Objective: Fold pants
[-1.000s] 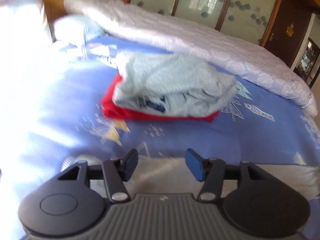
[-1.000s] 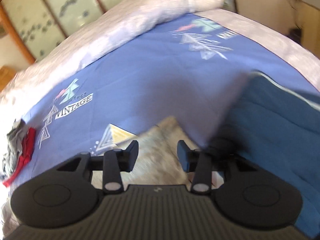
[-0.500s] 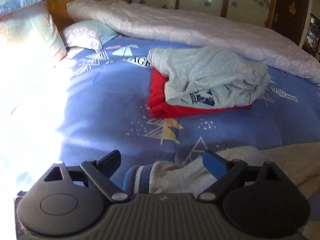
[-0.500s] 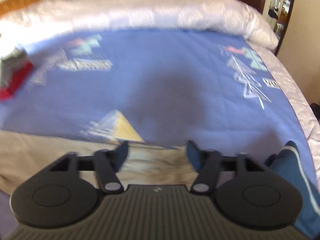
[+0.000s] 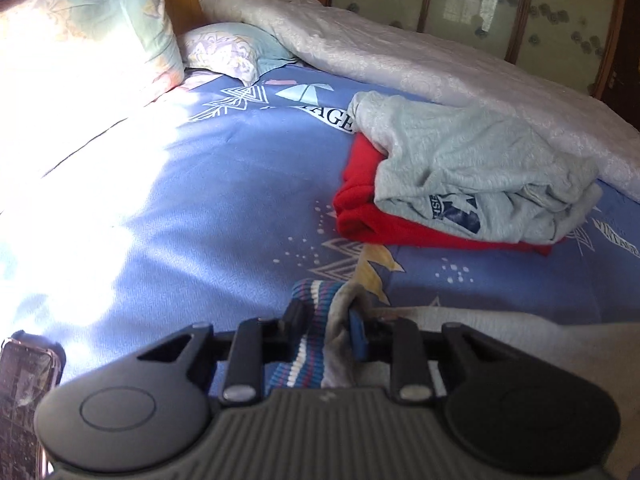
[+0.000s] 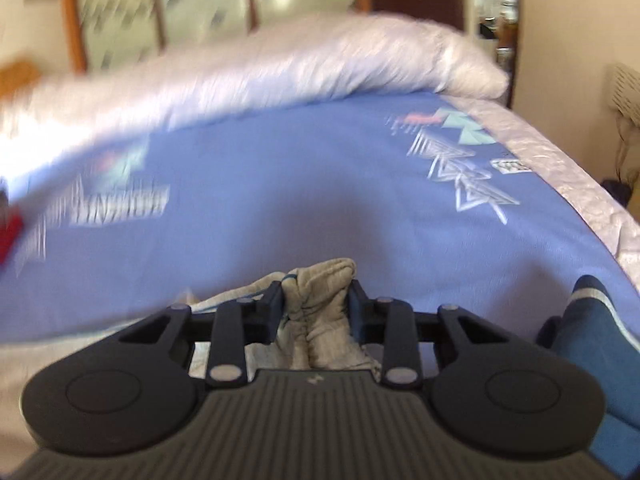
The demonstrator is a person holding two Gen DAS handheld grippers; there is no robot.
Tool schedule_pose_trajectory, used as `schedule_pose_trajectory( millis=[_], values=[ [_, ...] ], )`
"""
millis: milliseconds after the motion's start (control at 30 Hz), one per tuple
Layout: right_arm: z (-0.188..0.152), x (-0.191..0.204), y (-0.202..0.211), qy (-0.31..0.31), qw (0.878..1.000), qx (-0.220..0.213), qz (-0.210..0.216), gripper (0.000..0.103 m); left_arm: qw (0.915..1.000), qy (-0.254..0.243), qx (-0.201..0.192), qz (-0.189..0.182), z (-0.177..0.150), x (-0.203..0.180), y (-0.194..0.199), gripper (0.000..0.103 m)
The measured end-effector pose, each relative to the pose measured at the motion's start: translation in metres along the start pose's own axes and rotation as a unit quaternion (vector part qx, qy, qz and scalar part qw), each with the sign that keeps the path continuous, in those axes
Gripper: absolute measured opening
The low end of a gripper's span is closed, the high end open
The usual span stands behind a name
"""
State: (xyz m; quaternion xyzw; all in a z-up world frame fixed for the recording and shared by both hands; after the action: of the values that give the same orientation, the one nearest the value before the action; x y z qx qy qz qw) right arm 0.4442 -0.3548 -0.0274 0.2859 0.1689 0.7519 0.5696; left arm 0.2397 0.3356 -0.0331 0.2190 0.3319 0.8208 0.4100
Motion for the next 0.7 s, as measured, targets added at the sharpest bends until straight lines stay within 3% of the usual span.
schedule_pose_trajectory(
  millis=[100,167,200,300,400,500,700],
  values=[
    [-0.010,-0.001,-0.033,0.006,0.999,0.034,-0.022,0.040,0.9993,-0.020,-0.002,0.033,-0.016,-0.008,-0.021,0.028],
    [-0.026,-0.004,-0.053,0.028,0.994,0.084,-0.061,0.056,0.9969,-0.036,-0.016,0.068,-0.023,-0.009,-0.023,0.045],
    [-0.025,-0.002,-0.051,0.034,0.994,0.072,-0.074,0.058,0.9958,-0.041,-0.020,0.080,-0.023,-0.007,-0.018,0.052],
    [-0.017,0.000,-0.033,0.012,0.995,0.077,-0.059,0.058,0.9970,-0.038,-0.018,0.065,-0.018,0.003,0.004,0.053],
    [-0.005,0.008,0.016,0.001,0.998,0.049,-0.037,0.058,0.9984,-0.002,-0.032,0.045,-0.013,0.026,0.039,0.054],
    [0.000,0.020,0.082,-0.027,0.999,0.018,0.017,0.058,0.9985,0.031,-0.044,0.005,-0.018,0.045,0.082,0.056],
    [-0.017,0.035,0.236,-0.067,0.991,-0.072,0.087,0.058,0.9967,0.041,-0.024,-0.066,-0.069,0.056,0.146,0.060]
  ],
)
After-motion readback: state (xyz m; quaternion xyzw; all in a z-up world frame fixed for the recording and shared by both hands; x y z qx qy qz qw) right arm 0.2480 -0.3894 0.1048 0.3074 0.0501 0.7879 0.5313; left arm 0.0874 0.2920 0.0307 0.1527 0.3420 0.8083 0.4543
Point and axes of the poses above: each gripper's, at about its wrist camera, not at the fingertips, and y roughly against the way its jaws point, x to its left, z to its top, the point moved 8 cm from there along -y, roughly the way its jaws point, and after that the axes turned 14 degrees about z, right-handed, at the moved point
